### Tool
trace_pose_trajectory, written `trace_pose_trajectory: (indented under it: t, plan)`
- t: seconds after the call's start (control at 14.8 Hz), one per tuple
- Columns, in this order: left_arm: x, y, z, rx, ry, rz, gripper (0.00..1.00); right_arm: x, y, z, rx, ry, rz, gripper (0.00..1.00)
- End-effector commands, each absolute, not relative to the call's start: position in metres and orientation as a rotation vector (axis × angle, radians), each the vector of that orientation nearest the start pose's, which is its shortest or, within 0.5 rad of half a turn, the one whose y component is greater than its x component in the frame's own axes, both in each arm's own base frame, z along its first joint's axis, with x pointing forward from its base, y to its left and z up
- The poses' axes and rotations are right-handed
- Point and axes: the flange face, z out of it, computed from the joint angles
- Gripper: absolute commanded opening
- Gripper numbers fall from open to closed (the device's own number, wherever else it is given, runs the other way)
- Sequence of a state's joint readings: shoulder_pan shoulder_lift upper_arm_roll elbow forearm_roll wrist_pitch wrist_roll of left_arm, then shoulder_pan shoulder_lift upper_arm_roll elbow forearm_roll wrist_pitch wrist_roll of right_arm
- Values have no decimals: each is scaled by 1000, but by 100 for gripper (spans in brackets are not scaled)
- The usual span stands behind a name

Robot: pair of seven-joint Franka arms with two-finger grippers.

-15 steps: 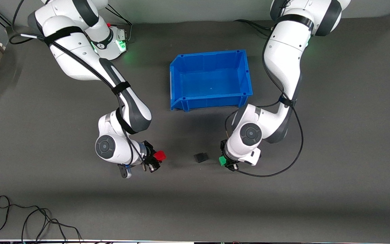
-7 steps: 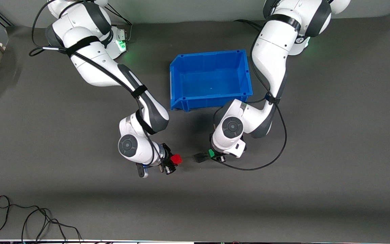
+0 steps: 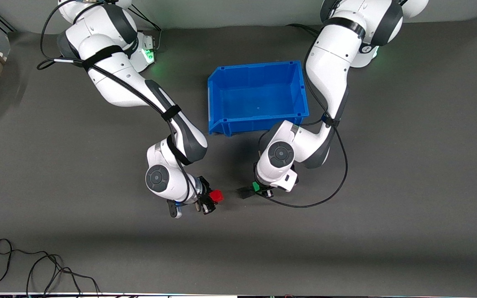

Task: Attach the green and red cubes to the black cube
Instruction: 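Carry the red cube and the green cube toward the black cube, then press the red cube and the green cube against the black cube's sides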

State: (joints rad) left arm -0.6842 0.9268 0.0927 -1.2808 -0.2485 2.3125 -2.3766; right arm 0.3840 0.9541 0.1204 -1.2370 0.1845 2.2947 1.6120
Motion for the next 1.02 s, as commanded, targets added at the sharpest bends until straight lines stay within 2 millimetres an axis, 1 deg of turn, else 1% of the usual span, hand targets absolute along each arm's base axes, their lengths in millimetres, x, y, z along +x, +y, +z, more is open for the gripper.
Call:
trace_pose_trajectory:
  t: [0.0, 0.2, 0.41, 0.61, 0.81, 0.95]
  plan:
    - [622, -453, 202, 1709, 2461, -151, 0, 685, 355, 201, -2317, 1758, 229, 0]
    - [621, -452, 194, 1708, 2475, -149, 0, 685, 355, 201, -2317, 1759, 227, 0]
    - [626, -457, 192, 1690, 2470, -146, 0, 685, 355, 201, -2318, 1757, 227, 0]
    - [627, -460, 196, 1679, 2465, -149, 0, 685, 355, 201, -2317, 1760, 226, 0]
    - [624, -472, 205, 1692, 2433, -151, 0, 690, 356, 205, -2224, 1817, 204, 0]
    - [619, -484, 209, 1690, 2395, -148, 0, 689, 358, 200, -2189, 1853, 202, 0]
